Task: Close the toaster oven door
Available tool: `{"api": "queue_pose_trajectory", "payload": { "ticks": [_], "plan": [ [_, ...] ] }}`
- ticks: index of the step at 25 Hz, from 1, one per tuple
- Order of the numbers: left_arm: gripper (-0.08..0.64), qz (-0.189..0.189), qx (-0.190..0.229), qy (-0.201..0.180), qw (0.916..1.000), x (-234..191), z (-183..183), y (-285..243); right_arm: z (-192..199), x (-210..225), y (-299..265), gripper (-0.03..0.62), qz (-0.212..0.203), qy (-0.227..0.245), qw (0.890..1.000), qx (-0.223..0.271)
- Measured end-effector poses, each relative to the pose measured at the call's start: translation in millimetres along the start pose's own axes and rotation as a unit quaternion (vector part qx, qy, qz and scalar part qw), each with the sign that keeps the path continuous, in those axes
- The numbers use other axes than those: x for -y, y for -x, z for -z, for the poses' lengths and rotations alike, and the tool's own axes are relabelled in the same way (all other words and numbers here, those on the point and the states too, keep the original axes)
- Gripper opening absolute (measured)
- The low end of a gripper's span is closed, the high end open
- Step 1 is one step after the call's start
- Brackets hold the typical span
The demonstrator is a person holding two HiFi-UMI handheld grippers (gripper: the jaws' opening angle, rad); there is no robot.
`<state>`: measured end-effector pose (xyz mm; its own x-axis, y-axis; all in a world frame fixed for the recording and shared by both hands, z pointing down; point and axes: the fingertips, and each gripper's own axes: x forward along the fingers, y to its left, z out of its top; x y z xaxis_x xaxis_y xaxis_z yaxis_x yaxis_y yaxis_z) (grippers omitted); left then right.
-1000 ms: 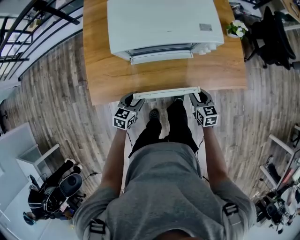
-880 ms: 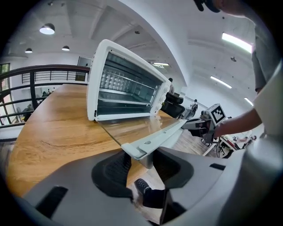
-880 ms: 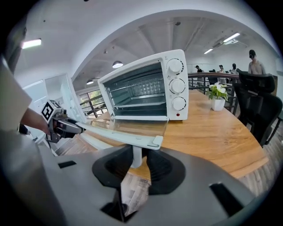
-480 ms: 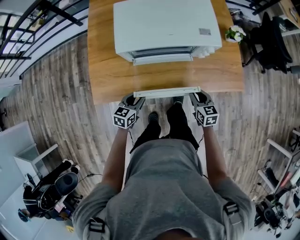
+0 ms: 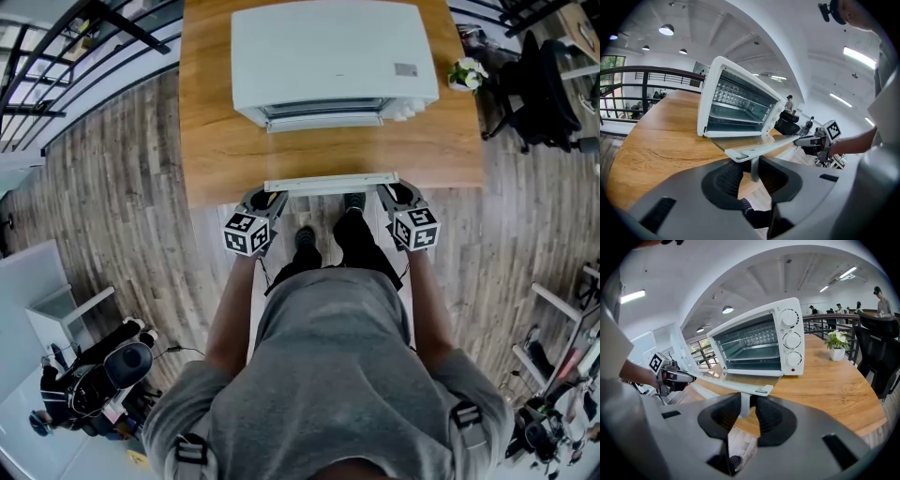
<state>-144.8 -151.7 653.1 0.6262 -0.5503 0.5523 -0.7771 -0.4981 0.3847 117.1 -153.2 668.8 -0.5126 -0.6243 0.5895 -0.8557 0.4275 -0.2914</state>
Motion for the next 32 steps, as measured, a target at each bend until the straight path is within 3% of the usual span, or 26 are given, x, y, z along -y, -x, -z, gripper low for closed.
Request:
{"api": "queue_pose_trajectory", "payload": {
  "ticks": [11, 18, 22, 32],
  "plan": [
    [0.11, -0.016, 0.021, 0.026, 0.9993, 1, -13, 5, -14, -2, 3, 0.11, -0.037, 0.0, 0.999, -0.018],
    [0.112, -0.017, 0.063, 0.066, 0.9957, -1, -33, 11, -34, -1, 5, 0.11, -0.072, -0.033, 0.997, -0.016],
    [0.11, -0.01, 0.101, 0.105, 0.9893, -3, -49, 14, -50, 1, 6, 0.11, -0.094, -0.067, 0.993, -0.007],
    [0.115, -0.015, 0.146, 0.13, 0.9806, -9, -77, 20, -80, 1, 5, 0.112, -0.142, -0.119, 0.983, 0.012]
  ]
}}
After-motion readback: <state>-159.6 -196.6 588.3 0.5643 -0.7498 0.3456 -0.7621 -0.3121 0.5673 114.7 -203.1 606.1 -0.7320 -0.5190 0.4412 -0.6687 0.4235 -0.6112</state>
